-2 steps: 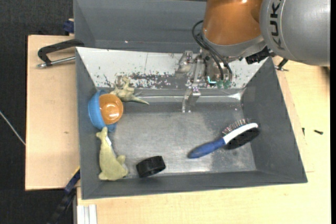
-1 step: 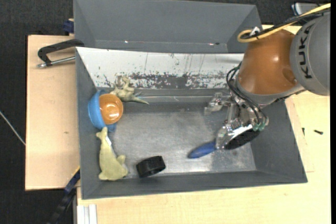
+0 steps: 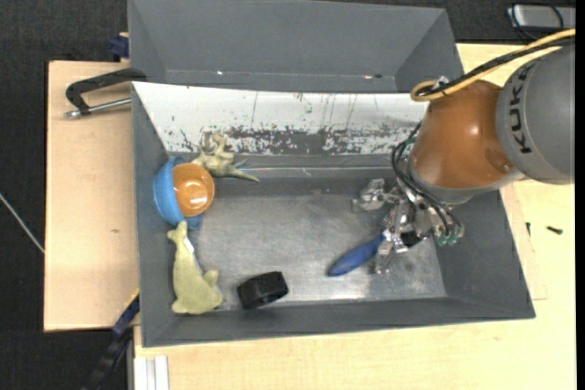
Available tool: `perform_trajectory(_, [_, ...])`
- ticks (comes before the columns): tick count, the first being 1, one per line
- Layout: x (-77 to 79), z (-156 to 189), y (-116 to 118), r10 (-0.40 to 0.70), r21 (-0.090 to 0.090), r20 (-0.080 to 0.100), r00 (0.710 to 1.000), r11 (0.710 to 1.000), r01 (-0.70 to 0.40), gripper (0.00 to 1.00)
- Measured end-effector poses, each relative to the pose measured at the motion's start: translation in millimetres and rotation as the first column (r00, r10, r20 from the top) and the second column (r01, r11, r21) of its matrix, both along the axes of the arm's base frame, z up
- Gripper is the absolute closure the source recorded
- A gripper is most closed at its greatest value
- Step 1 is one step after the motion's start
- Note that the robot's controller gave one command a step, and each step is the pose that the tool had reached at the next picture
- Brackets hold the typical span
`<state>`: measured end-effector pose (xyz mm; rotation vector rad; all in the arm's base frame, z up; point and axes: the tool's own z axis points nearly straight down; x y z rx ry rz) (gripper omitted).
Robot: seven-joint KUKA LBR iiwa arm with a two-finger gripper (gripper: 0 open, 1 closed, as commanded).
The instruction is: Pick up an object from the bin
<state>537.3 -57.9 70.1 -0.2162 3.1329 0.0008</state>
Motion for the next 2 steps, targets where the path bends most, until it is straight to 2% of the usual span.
perform_trajectory(1, [2.8,3.3,1.7,0.001,0.001,0.009,1.000,1.000,-0.001,1.00])
perform_trajectory(2, [16.0,3.0,19.0,0.055,-0.005,0.004,0.998,0.998,-0.055,1.00])
